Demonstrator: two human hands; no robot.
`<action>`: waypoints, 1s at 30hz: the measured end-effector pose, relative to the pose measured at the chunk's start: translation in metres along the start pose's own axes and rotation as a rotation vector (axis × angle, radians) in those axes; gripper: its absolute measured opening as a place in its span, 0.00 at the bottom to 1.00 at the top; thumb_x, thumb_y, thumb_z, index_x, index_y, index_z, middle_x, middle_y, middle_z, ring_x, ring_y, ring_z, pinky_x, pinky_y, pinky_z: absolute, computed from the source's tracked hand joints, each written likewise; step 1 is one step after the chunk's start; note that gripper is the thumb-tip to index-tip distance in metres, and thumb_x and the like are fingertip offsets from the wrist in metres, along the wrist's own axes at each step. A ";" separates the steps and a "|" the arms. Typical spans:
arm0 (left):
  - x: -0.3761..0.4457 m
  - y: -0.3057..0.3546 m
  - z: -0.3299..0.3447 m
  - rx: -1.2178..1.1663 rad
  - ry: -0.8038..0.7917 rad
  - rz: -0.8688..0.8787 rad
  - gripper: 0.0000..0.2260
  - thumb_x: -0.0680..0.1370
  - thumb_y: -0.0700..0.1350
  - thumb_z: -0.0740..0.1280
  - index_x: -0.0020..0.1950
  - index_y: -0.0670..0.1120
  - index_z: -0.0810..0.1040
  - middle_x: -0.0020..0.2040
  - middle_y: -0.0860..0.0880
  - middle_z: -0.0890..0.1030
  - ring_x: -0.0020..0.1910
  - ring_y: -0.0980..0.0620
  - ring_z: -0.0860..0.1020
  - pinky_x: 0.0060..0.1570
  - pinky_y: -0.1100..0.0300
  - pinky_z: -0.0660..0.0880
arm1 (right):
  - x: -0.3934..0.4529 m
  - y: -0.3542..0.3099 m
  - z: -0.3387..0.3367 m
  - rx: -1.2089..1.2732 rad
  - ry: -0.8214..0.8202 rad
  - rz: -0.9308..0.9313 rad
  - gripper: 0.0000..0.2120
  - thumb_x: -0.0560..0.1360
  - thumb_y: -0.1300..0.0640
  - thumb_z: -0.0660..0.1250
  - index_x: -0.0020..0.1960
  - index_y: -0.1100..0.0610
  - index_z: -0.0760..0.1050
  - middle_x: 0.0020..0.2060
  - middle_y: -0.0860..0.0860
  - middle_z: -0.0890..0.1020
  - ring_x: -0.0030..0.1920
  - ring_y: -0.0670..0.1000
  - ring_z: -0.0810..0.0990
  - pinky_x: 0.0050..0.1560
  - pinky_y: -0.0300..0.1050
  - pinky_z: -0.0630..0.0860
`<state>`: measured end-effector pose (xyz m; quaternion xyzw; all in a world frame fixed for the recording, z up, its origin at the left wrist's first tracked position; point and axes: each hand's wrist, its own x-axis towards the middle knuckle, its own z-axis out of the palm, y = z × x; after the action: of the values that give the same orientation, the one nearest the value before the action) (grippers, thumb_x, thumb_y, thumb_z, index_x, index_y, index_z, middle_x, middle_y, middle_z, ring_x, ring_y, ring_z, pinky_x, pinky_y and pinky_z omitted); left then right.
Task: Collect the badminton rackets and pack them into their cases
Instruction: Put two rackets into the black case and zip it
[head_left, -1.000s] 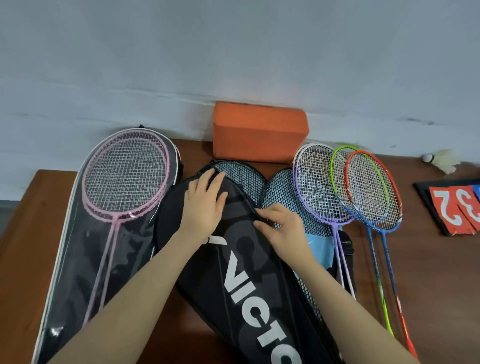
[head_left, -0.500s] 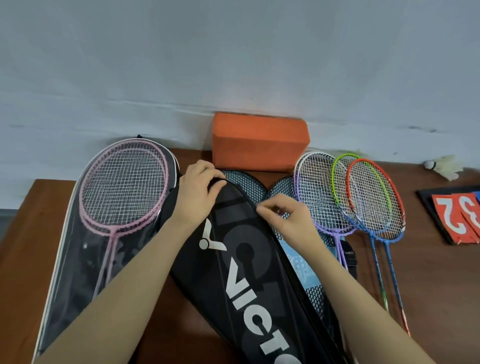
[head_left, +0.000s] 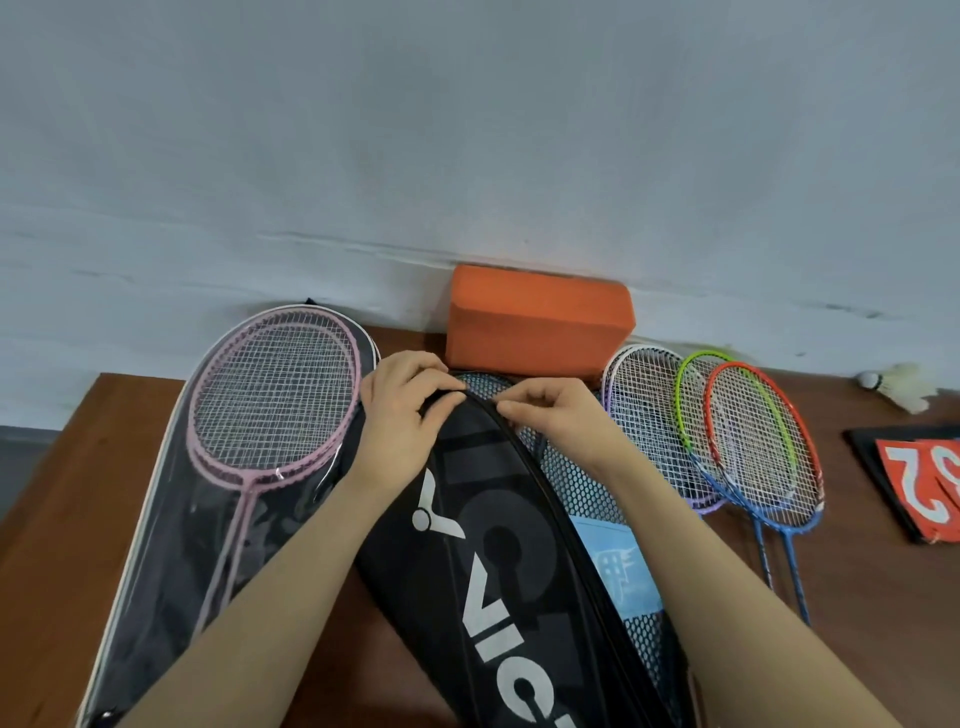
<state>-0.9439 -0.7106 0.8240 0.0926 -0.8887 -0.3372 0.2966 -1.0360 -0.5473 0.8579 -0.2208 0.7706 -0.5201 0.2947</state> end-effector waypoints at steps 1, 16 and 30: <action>0.000 0.000 0.000 -0.004 -0.012 -0.014 0.03 0.72 0.41 0.71 0.45 0.47 0.82 0.48 0.50 0.79 0.53 0.48 0.75 0.57 0.50 0.64 | -0.001 0.000 -0.001 -0.046 0.001 -0.023 0.04 0.74 0.62 0.68 0.46 0.58 0.81 0.39 0.50 0.83 0.40 0.43 0.80 0.47 0.36 0.77; -0.002 0.000 0.026 0.046 -0.055 -0.172 0.03 0.74 0.45 0.69 0.45 0.48 0.81 0.48 0.51 0.79 0.54 0.48 0.74 0.55 0.45 0.68 | -0.082 0.044 -0.024 -0.539 0.135 -0.199 0.05 0.74 0.64 0.68 0.48 0.62 0.82 0.40 0.53 0.80 0.42 0.50 0.79 0.46 0.42 0.74; -0.065 0.065 0.039 0.191 -0.464 0.269 0.10 0.78 0.47 0.63 0.56 0.52 0.80 0.61 0.56 0.77 0.69 0.50 0.66 0.60 0.52 0.54 | -0.125 0.058 -0.010 -0.799 0.295 -0.374 0.04 0.73 0.62 0.69 0.45 0.59 0.82 0.38 0.52 0.81 0.38 0.54 0.80 0.39 0.51 0.73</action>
<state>-0.9117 -0.6164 0.8133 -0.0783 -0.9649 -0.2215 0.1171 -0.9536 -0.4384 0.8348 -0.3760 0.8912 -0.2524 -0.0251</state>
